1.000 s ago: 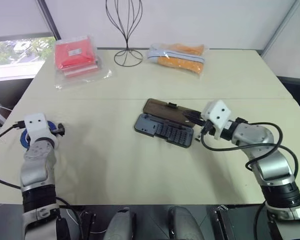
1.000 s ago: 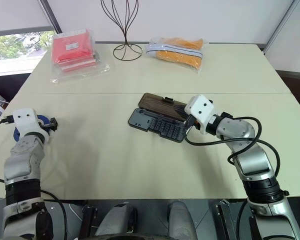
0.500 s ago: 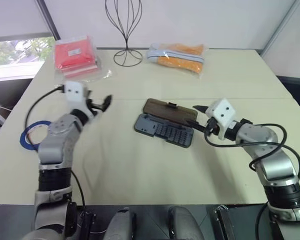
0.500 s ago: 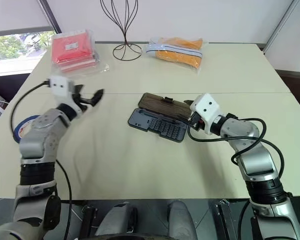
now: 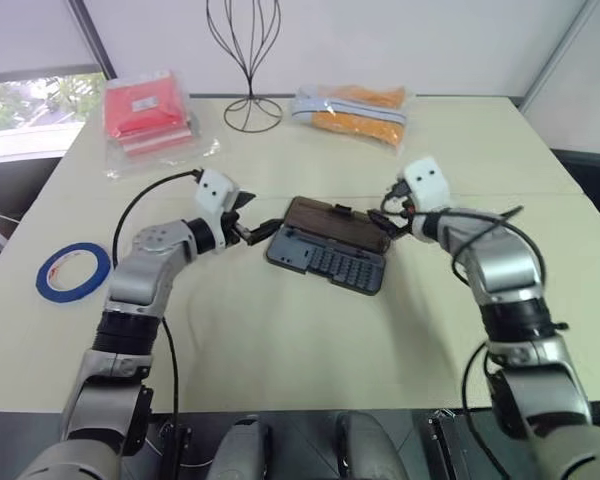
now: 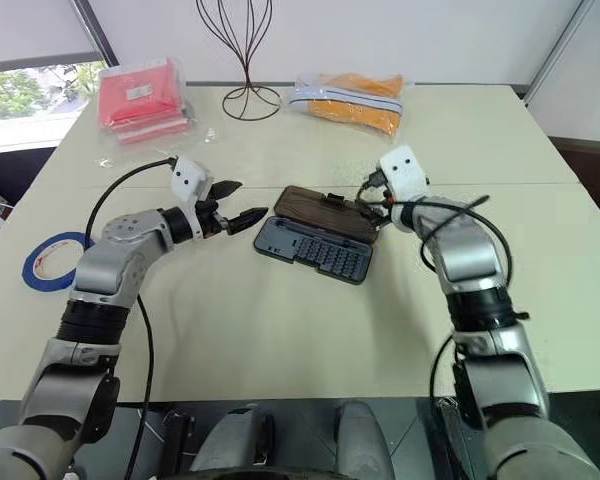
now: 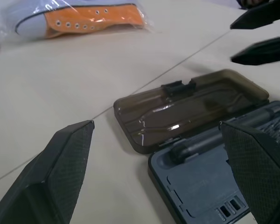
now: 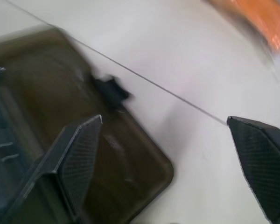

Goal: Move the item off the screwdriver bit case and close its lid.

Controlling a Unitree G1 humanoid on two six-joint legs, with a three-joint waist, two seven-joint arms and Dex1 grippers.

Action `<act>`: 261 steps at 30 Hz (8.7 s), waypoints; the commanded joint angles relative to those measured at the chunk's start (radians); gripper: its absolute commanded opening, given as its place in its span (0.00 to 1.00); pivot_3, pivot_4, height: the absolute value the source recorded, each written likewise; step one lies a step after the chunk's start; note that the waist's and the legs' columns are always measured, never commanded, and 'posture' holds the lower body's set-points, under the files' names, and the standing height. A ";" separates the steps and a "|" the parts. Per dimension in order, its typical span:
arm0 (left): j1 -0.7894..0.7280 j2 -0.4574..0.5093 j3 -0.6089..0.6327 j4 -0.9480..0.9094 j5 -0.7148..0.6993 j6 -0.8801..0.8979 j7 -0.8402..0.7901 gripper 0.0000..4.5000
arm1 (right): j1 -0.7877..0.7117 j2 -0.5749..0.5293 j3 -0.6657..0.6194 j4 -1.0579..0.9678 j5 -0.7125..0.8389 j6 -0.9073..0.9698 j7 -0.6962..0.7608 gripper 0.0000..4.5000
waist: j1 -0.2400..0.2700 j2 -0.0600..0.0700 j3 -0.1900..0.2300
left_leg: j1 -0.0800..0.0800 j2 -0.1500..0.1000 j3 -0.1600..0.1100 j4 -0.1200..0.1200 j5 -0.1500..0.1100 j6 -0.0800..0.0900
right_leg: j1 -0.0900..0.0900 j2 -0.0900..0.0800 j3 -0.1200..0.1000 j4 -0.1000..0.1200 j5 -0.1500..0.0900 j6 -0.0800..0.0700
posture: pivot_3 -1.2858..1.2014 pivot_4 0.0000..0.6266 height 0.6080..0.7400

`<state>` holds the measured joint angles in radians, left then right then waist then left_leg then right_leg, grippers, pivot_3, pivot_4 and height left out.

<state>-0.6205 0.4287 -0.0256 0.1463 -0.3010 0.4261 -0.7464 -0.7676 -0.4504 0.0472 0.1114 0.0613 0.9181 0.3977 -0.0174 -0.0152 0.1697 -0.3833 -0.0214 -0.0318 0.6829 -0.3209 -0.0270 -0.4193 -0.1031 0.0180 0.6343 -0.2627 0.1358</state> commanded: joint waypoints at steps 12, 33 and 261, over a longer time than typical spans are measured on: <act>0.027 0.017 0.031 -0.051 0.000 -0.011 0.009 1.00 | -0.114 0.098 -0.103 0.079 0.029 0.476 -0.139 0.99 | -0.005 0.001 0.000 | -0.007 -0.001 0.000 0.001 0.002 -0.003 | -0.011 -0.001 0.000 0.013 0.000 0.000 | 0.52 0.24 1.00; 0.108 0.102 0.044 -0.225 -0.136 0.088 -0.144 1.00 | -0.129 0.131 -0.116 0.153 0.055 0.477 -0.178 0.01 | -0.011 0.000 -0.001 | -0.006 -0.001 -0.001 0.002 0.002 -0.003 | -0.010 -0.001 0.000 0.013 0.000 0.000 | 0.52 0.24 1.00; 0.099 0.154 -0.075 0.091 -0.168 0.091 -0.334 0.00 | 0.272 -0.309 0.251 -0.484 -0.420 -0.713 0.533 0.01 | 0.005 0.006 -0.002 | 0.008 0.001 0.000 0.000 -0.003 0.006 | 0.010 0.002 0.000 -0.003 0.000 -0.001 | 0.52 0.24 1.00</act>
<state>-0.4927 0.5855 -0.0849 0.2236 -0.5013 0.5630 -1.0575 -0.4911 -0.7562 0.3270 -0.3332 -0.3565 0.2025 0.9305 -0.0128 -0.0095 0.1672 -0.3751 -0.0207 -0.0320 0.6826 -0.3241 -0.0208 -0.4094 -0.1014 0.0180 0.6317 -0.2626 0.1349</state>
